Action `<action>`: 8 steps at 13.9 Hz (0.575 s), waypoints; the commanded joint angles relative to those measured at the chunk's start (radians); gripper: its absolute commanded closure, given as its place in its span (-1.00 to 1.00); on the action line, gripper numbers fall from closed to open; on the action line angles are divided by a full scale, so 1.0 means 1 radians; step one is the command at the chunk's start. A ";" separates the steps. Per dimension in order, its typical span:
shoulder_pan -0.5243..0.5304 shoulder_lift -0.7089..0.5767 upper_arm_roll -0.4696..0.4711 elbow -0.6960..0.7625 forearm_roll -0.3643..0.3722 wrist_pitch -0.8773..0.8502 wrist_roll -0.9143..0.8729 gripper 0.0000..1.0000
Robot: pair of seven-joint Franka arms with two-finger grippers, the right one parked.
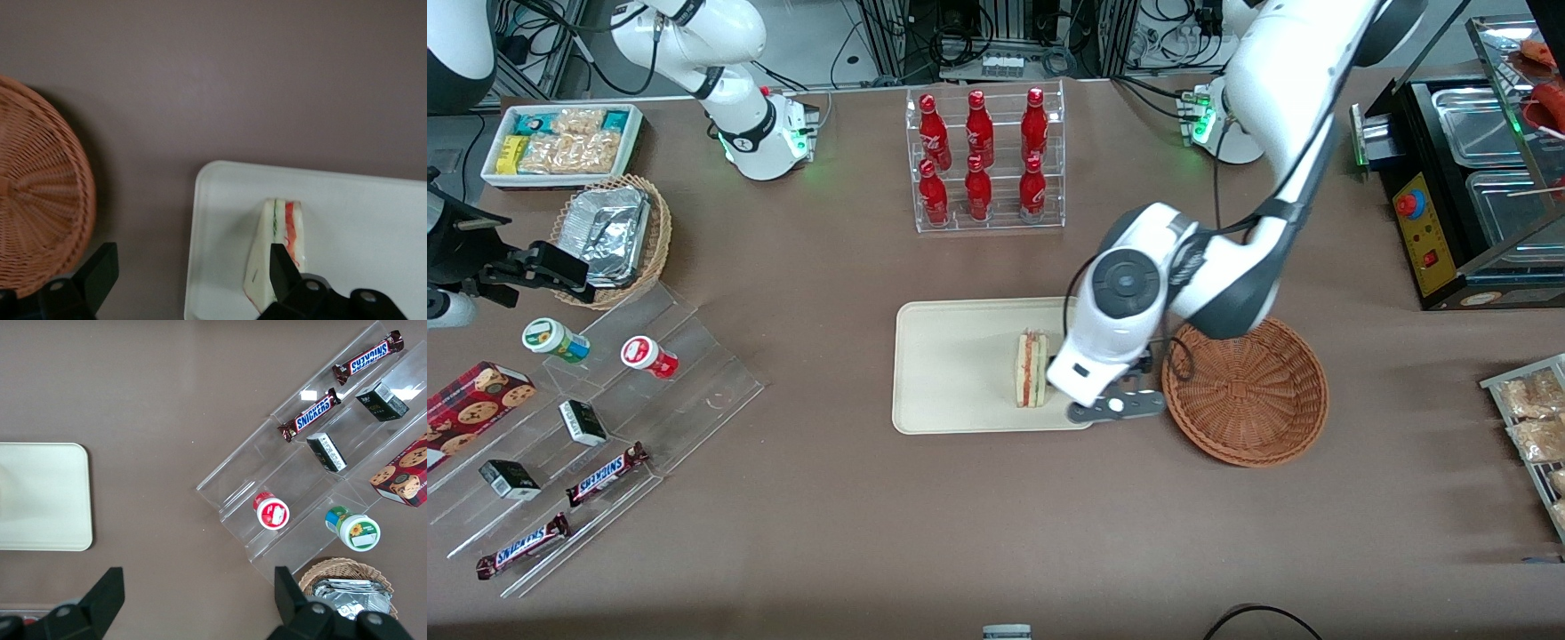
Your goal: Place sandwich from basket to tray
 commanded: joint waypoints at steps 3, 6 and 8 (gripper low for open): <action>0.142 -0.142 -0.006 -0.015 -0.010 -0.180 0.151 -1.00; 0.224 -0.179 -0.007 -0.015 -0.013 -0.211 0.172 -1.00; 0.262 -0.202 -0.006 -0.010 -0.025 -0.271 0.241 -1.00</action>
